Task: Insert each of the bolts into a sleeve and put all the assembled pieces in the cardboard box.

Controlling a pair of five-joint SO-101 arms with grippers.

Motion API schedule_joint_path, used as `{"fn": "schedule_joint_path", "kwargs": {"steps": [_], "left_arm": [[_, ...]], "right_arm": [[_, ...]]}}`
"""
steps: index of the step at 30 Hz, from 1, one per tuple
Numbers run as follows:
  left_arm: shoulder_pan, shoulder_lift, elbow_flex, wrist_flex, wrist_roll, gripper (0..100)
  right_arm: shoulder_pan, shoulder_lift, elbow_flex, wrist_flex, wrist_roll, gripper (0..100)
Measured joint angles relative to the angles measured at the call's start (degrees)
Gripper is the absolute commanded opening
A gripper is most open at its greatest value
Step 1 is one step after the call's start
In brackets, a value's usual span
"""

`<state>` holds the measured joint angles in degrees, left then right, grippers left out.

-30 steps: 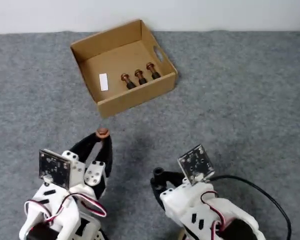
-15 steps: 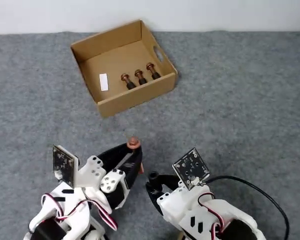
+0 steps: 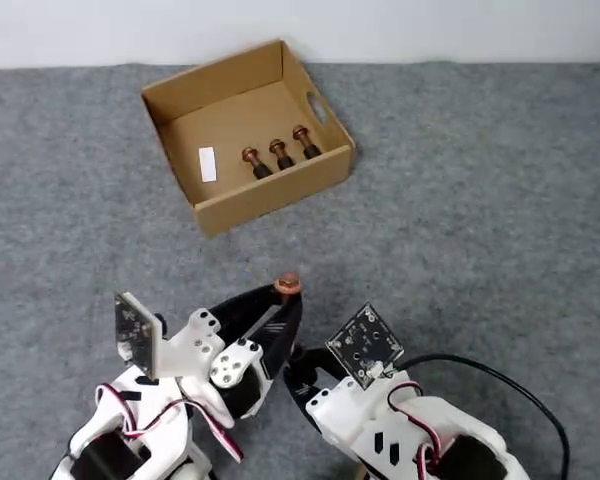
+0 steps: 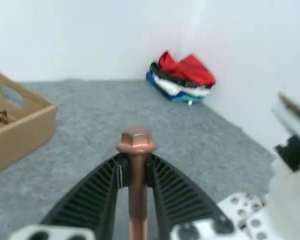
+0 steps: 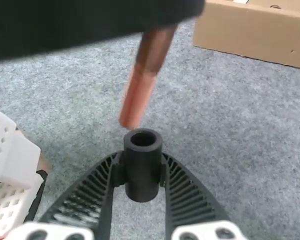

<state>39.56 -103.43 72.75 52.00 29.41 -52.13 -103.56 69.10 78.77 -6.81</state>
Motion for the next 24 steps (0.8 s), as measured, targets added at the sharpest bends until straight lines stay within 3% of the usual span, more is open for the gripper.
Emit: {"fn": "schedule_joint_path", "kwargs": {"steps": [24], "left_arm": [[0.26, 0.00, 1.23, 2.64, 3.25, 0]], "right_arm": [[0.00, 0.00, 0.00, 0.00, 0.00, 0.8]]}}
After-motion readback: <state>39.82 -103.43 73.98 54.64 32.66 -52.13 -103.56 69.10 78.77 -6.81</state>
